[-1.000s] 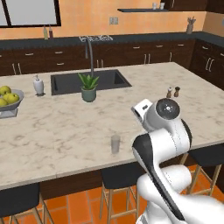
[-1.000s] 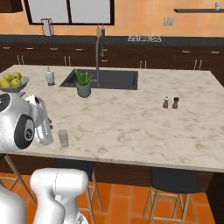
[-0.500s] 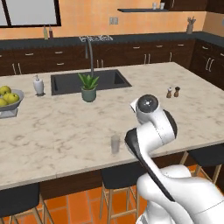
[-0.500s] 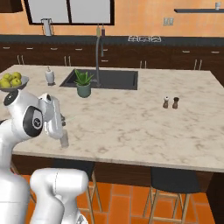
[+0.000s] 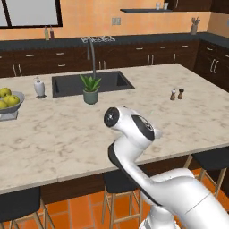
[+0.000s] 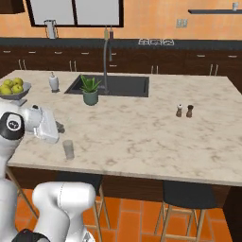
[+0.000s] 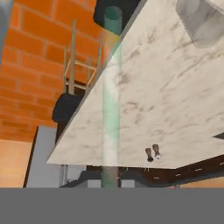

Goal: Take a straw from the drawer in front and place it inside the glass cup on the dining counter.

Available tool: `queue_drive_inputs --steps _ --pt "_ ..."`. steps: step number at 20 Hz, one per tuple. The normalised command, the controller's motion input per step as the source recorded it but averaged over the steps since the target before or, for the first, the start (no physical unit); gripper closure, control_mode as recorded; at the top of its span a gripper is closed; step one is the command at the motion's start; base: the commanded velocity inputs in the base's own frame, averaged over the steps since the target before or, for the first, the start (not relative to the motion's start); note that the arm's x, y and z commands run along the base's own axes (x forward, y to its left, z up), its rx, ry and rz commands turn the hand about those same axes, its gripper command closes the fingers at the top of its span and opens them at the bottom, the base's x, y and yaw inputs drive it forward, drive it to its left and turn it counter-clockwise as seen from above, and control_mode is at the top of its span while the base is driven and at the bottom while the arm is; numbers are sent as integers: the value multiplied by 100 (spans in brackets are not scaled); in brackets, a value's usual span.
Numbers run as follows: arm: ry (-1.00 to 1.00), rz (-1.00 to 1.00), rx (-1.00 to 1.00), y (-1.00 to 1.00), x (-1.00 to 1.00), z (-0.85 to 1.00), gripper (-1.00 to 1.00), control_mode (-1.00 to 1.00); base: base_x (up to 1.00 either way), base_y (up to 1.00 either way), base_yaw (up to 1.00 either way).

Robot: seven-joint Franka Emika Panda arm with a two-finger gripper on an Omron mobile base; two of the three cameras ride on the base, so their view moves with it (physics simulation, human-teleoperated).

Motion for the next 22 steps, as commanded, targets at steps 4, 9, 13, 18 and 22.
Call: queue_drive_inputs --steps 4,9,13,18,22 --pt "15 0 -52 63 0 28 100 -100 0 0 0" --pt "1 3 -38 36 0 22 100 -100 0 0 0" --pt "-6 9 -20 9 6 5 100 -100 0 0 0" --pt "-21 8 4 -13 29 0 100 -100 0 0 0" --pt "-23 6 9 -14 34 -3 100 -100 0 0 0"
